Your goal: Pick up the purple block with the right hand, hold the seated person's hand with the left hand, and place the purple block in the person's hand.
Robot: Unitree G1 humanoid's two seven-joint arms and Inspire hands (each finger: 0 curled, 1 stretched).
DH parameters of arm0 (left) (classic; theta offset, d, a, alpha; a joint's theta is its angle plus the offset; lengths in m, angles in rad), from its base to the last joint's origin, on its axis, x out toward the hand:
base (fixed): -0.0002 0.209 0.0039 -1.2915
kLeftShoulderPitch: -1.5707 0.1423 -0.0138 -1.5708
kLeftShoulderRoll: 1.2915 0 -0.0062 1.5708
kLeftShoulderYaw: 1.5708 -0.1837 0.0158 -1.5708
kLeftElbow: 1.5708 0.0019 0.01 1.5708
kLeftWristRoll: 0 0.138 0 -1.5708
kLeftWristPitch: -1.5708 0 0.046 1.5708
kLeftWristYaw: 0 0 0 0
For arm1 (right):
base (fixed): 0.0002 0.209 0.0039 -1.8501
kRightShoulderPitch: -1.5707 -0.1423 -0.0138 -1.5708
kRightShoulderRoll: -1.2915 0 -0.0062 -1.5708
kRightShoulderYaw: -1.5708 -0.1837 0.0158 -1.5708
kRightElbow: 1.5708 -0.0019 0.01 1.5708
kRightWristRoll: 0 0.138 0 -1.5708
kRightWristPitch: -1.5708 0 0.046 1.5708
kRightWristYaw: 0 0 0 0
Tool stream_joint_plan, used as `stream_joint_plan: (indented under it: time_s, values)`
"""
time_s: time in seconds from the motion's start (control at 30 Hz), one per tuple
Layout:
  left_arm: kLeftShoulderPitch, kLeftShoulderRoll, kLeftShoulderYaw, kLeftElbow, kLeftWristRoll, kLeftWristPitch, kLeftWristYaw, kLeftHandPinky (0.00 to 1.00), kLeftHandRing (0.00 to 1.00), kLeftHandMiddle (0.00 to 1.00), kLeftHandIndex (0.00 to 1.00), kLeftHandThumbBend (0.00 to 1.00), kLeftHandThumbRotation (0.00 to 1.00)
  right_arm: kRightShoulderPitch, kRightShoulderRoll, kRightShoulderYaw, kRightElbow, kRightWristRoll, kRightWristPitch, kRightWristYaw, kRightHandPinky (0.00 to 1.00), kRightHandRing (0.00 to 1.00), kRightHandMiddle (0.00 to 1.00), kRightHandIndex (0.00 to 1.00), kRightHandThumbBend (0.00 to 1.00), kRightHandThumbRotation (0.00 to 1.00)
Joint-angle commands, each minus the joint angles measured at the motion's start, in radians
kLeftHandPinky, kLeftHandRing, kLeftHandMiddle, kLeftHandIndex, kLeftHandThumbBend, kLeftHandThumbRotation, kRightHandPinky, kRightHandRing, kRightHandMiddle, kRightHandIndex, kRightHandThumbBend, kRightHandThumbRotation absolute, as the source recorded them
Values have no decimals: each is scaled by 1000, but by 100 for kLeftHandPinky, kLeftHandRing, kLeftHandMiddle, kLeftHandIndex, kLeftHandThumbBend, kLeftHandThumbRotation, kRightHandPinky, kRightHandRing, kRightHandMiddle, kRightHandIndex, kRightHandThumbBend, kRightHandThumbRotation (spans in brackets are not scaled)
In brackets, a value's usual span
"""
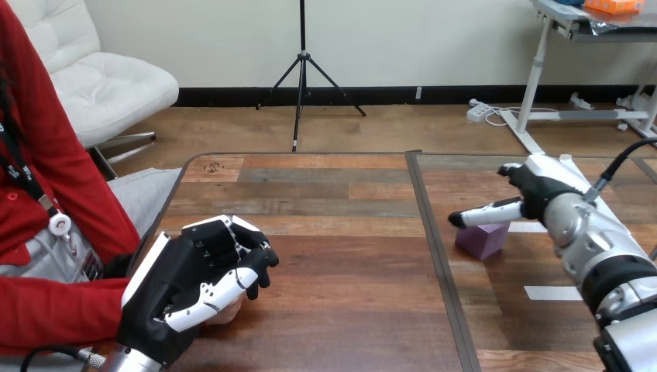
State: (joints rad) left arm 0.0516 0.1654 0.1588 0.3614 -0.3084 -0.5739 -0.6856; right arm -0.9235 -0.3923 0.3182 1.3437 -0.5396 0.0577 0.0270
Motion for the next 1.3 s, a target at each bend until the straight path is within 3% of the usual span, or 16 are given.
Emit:
stream_joint_plan:
  time_s: [0.0, 0.6, 1.27]
  values:
    - [-20, 11, -8, -66, -20, -4, 2, 24, 37, 50, 46, 55, 33, -44, 27, 8, 2, -2, -1, -1, 80, 91, 94, 95, 100, 50]
    - [-5, 8, -9, -109, -40, -6, -6, 25, 38, 49, 46, 52, 33, -10, 64, 8, 11, 0, 10, -3, 77, 90, 92, 93, 100, 50]
    - [4, 12, -2, -155, -109, 34, -39, 27, 40, 50, 45, 49, 32, 16, 93, 4, 15, 14, 32, -3, 75, 89, 90, 90, 100, 45]
